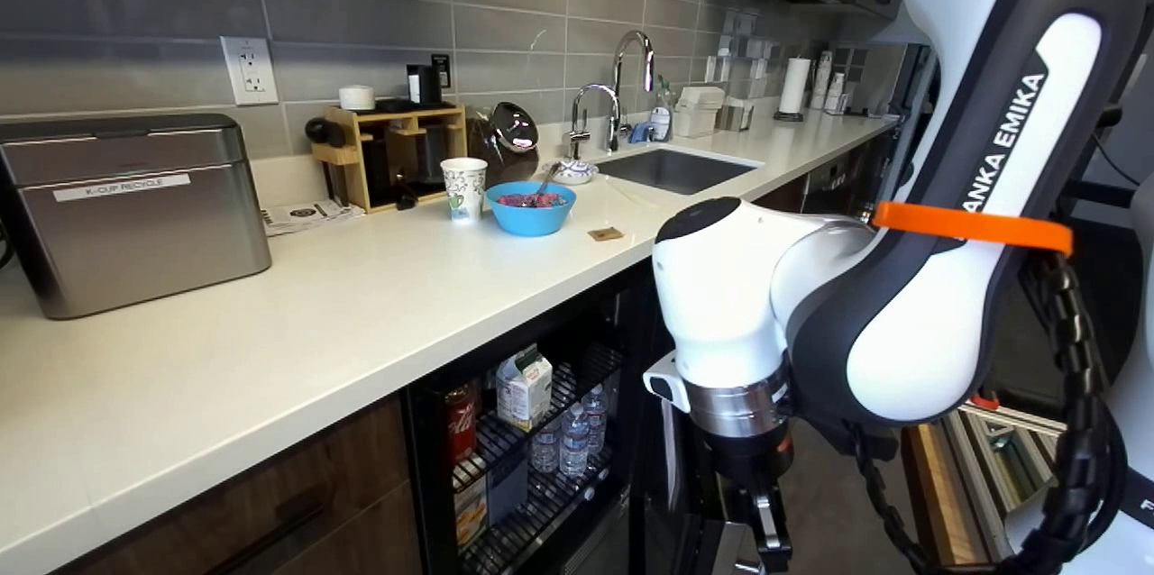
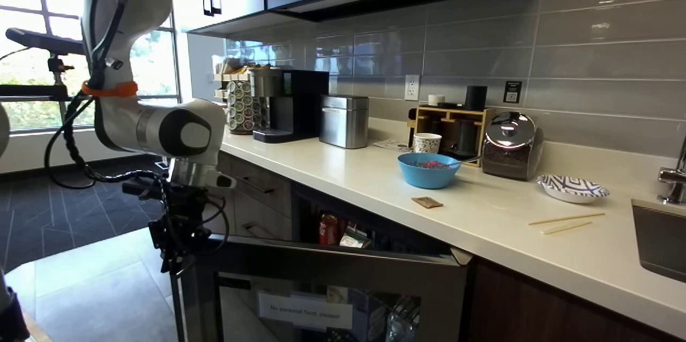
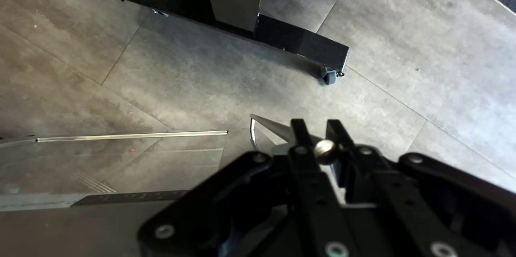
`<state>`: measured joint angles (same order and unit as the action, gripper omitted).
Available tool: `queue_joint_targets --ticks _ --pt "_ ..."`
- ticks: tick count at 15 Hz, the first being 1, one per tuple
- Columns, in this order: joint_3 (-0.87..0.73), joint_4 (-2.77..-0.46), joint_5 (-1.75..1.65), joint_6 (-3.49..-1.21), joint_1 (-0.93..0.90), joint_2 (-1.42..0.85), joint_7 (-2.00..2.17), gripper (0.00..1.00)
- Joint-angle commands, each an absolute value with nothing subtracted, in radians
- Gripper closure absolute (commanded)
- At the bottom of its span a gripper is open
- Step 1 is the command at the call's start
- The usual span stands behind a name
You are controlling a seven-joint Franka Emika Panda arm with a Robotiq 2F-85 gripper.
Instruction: Open then close the cabinet door
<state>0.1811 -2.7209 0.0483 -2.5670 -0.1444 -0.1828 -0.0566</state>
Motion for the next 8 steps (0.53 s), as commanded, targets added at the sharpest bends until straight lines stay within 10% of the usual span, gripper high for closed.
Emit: queue_joint_targets --ticks 1,8 --pt "0.163 -2.755 0.049 -2.573 -0.098 -0.178 -0.177 0.97" --pt "0.158 -2.749 0.046 -2.562 -0.098 -0.185 -0.175 0.97"
